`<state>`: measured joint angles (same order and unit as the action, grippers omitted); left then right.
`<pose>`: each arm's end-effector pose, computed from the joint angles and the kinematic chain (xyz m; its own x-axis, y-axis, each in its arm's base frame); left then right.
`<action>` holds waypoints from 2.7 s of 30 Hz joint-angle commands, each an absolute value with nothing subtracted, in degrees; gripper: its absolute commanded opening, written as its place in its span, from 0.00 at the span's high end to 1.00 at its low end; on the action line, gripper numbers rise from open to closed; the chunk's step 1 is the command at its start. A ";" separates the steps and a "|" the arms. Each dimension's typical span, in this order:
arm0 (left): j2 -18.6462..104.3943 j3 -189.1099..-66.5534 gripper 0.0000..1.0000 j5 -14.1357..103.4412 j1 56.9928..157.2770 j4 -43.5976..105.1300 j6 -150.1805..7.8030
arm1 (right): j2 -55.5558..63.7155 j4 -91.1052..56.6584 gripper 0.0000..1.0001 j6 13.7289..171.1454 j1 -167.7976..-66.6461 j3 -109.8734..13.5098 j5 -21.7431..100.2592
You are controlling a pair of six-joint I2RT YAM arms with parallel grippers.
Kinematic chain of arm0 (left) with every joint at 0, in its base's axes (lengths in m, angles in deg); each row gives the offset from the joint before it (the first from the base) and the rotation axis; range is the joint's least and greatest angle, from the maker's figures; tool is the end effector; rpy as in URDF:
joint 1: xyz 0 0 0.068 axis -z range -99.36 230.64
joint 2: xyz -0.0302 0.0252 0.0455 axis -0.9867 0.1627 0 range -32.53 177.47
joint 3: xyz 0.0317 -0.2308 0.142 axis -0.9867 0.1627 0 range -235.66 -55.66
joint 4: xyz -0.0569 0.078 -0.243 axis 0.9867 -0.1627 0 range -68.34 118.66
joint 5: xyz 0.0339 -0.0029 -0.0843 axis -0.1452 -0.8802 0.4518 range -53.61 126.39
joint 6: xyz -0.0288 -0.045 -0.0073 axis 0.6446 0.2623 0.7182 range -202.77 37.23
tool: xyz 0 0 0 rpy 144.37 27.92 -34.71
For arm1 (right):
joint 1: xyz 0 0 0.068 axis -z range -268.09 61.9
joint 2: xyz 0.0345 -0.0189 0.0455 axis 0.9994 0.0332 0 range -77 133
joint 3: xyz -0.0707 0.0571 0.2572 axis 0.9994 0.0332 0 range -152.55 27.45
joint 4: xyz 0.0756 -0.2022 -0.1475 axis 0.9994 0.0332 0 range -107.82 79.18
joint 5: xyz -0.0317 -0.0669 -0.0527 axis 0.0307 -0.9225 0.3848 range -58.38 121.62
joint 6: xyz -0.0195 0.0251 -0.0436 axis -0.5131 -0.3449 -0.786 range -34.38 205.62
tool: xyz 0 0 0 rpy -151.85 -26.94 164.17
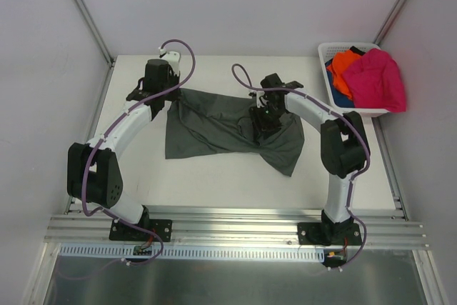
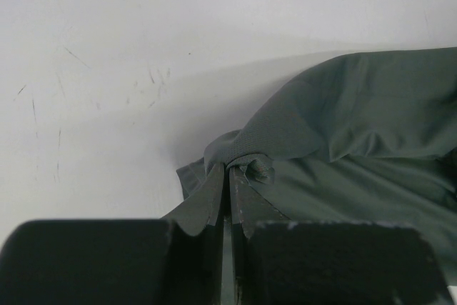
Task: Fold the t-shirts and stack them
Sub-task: Move the tshirt to the center of the board
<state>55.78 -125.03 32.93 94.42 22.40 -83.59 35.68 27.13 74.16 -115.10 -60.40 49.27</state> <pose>0.3526 -0.0843 0.3079 -0.4109 0.1156 -0.9043 0.1908 0.9809 0.0387 0.3573 0.1943 0.2074 -0.7148 -0.5768 -0.3953 -0.6817 0.7008 0.2102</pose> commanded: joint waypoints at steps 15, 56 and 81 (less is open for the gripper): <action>54.66 -126.15 1.00 33.05 93.99 24.09 -82.86 | 36.73 27.80 0.58 71.91 -113.58 -59.47 49.11; 55.62 -130.72 1.00 33.14 93.91 23.92 -86.10 | 30.58 27.01 0.99 64.18 -108.93 -80.21 39.44; 53.24 -132.92 1.00 31.91 93.91 22.60 -93.05 | 23.63 22.70 0.99 56.97 -105.41 -92.96 29.77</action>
<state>55.61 -132.63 32.84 94.42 21.99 -92.05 25.91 24.33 58.81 -105.92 -90.43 32.46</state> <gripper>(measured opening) 0.011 0.010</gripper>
